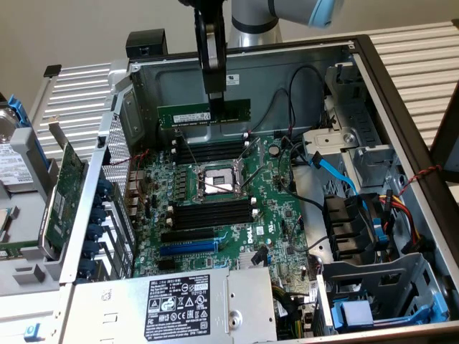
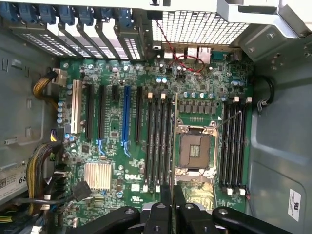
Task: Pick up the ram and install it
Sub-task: 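Insert the ram into the slot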
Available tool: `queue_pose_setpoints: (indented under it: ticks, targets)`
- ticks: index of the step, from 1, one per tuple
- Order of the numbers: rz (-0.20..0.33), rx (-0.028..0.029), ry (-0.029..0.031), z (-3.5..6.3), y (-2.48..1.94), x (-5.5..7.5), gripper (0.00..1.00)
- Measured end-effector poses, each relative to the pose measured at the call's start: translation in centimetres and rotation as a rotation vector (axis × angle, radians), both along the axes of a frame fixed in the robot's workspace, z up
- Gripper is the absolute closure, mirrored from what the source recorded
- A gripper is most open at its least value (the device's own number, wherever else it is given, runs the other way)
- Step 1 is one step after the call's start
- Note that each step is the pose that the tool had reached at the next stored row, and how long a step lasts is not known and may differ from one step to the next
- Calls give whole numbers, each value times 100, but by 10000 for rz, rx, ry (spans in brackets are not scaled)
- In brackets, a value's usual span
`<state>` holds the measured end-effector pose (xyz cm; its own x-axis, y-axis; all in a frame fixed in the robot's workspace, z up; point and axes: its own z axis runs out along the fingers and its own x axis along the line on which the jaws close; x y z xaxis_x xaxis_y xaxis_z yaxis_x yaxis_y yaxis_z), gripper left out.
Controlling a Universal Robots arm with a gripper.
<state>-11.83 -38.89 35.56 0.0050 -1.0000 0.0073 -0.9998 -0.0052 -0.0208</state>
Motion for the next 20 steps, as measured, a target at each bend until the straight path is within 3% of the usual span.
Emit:
queue_pose_setpoints:
  ticks: [5, 9, 20]
  targets:
    - [-73, 119, -24, -40, -3, -8, 86]
    - [-73, 176, -27, -55, -17, -8, 86]
    - [-74, 223, -25, -252, -25, -14, 86]
